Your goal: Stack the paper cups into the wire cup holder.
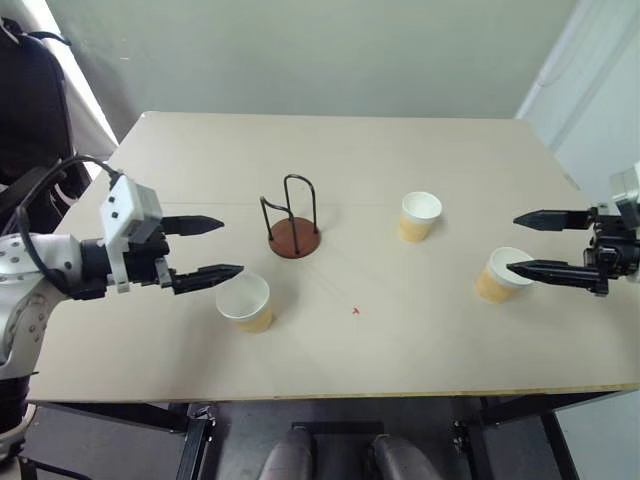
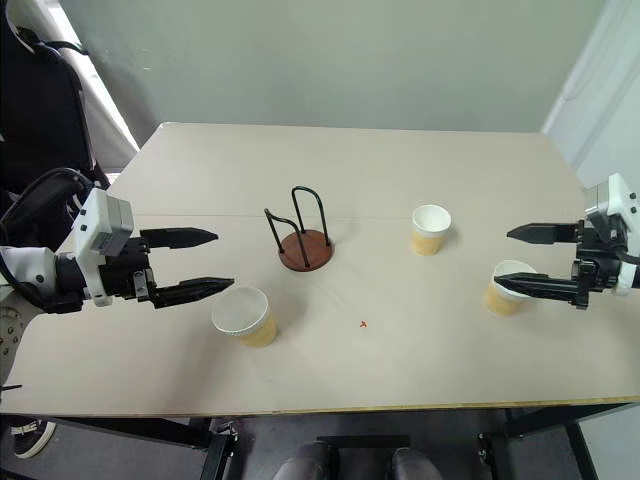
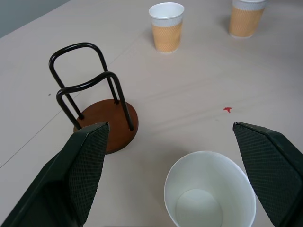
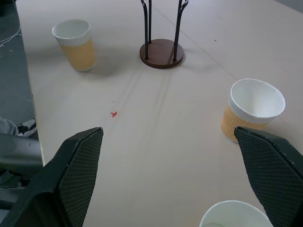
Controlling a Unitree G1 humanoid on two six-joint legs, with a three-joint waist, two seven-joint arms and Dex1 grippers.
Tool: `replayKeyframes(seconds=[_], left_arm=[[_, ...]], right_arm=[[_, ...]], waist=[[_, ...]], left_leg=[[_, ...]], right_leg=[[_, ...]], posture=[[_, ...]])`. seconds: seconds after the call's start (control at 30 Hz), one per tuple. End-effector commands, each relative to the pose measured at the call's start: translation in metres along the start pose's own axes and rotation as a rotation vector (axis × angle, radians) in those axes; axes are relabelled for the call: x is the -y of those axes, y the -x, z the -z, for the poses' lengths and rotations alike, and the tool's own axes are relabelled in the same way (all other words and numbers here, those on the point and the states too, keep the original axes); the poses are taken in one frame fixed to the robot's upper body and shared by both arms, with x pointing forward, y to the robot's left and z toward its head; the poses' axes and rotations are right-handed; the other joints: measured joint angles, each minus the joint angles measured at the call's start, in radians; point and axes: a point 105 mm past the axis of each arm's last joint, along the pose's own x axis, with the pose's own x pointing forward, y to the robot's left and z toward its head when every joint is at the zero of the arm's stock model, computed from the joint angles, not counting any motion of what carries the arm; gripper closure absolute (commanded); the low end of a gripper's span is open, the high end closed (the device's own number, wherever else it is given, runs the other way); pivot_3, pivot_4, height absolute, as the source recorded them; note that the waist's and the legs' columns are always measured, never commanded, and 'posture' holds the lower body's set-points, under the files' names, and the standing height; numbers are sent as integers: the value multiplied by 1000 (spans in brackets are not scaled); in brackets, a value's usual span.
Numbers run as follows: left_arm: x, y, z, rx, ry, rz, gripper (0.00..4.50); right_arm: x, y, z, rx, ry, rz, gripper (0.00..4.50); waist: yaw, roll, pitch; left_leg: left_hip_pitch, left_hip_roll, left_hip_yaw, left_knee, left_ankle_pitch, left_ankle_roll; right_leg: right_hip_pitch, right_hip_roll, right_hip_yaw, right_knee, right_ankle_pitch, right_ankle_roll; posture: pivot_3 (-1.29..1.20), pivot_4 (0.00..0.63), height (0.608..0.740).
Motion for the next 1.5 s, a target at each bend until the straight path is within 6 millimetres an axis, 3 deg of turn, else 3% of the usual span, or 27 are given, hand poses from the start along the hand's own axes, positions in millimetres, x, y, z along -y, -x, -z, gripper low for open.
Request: replayKeyframes(seconds=[0.03,0.27,0.37,0.47,0.83,1.13,1.33,1.43,1.5], left_arm=[[-3,3,-11,33,-46,-18,33],[-14,3,-6,3,-21,-80,33],[-35,-3,-3,-24,-1,-182,33],[-55,-16,-4,-27,13,-287,33],[-81,-67,18,-160,50,-441,33],[-79,-126,21,-139,114,-345,33],[-86,-145,31,-174,117,-335,33],[-87,-153,32,-169,117,-317,630],[-88,-156,29,-154,113,-307,1351]], right_arm=[[3,4,-9,11,17,27,0],[-2,6,-12,20,25,9,0],[-1,6,-12,22,27,13,0],[0,5,-12,23,28,19,0],[-2,11,-11,18,32,53,0],[-6,15,-13,10,33,73,0],[-9,20,-13,0,32,93,0],[-10,22,-12,-5,29,107,0],[-11,23,-12,-7,27,112,0]], waist=[[0,0,0],[0,0,0],[2,0,0],[6,0,0],[5,0,0],[9,-2,1],[11,-3,2],[12,-3,2],[12,-3,2]], left_leg=[[0,0,0,0,0,0],[0,0,0,0,0,0],[0,0,0,0,0,0],[0,0,0,1,1,0],[0,0,3,1,1,0],[0,0,4,3,2,0],[0,0,4,4,3,0],[0,-1,5,4,3,0],[-1,-1,5,6,3,0]], right_leg=[[0,0,0,0,0,0],[0,0,0,0,0,0],[0,0,0,0,0,0],[1,0,0,1,0,0],[1,0,1,0,1,2],[2,0,2,-1,1,6],[2,0,3,-1,1,8],[2,0,3,-1,0,9],[3,0,4,-1,-1,10]], posture=[[0,150,740],[0,150,740],[0,150,740],[0,150,740],[0,150,740],[0,150,740],[0,150,740],[0,150,740],[0,150,740]])
